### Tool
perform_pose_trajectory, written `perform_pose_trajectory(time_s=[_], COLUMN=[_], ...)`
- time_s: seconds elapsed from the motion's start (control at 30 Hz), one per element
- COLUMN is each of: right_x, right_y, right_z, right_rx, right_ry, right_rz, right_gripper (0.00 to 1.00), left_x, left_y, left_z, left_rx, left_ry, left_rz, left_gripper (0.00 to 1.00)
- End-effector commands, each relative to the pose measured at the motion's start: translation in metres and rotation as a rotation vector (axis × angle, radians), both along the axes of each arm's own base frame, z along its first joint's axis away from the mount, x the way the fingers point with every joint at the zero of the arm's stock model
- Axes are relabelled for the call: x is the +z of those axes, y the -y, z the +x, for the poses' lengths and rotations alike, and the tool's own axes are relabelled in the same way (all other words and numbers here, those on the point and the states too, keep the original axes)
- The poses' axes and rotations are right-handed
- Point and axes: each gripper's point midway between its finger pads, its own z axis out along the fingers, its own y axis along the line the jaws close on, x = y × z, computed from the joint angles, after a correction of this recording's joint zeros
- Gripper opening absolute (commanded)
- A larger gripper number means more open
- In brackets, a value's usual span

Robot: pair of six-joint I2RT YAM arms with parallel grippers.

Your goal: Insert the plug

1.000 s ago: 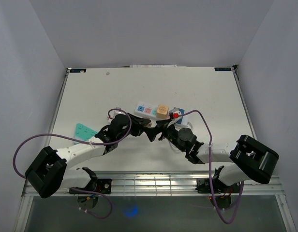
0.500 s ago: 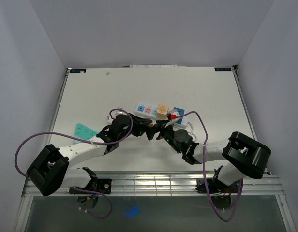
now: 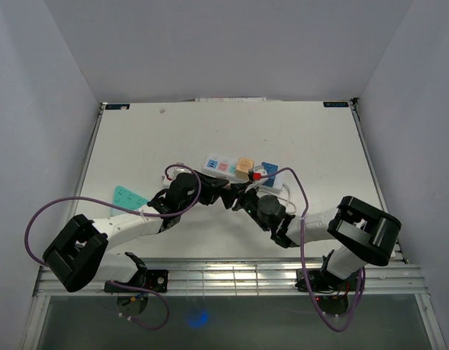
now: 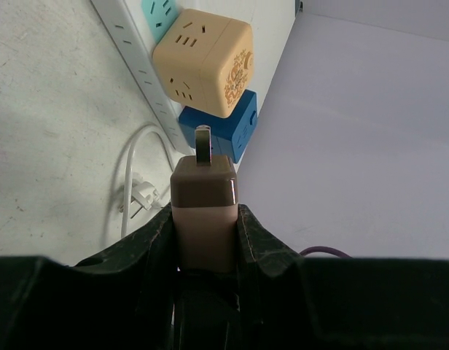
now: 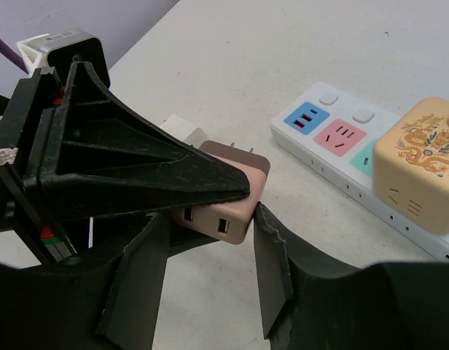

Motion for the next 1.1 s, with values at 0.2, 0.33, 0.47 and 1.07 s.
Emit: perform_pose_trajectory(time_s=[0.2, 0.33, 0.47, 1.07], right_x=[0.030, 0.032, 0.034, 0.039], right_y=[-0.003, 0.002, 0.004, 0.006], right_z=[0.014, 0.015, 0.015, 0.005], right_rx=[-0.053, -0.074, -0.078, -0.035], right_ry=[0.054, 0.058, 0.060, 0.066], right_rz=[0.040, 0.041, 0.045, 0.071], right_gripper=[0.10, 0.09, 0.08, 0.08], left_x=[0.008, 0.008, 0.008, 0.016], left_y=[0.010, 0.010, 0.013, 0.001], left_z=[-0.013, -0.011, -0.012, -0.007], left_rx=[-0.064, -0.070, -0.087, -0.043], left_ry=[0.015, 0.037, 0.047, 0.082], left_rz=[-0.033, -0.016, -0.016, -0.022], left_gripper=[0.00, 0.05, 0.22, 0.69])
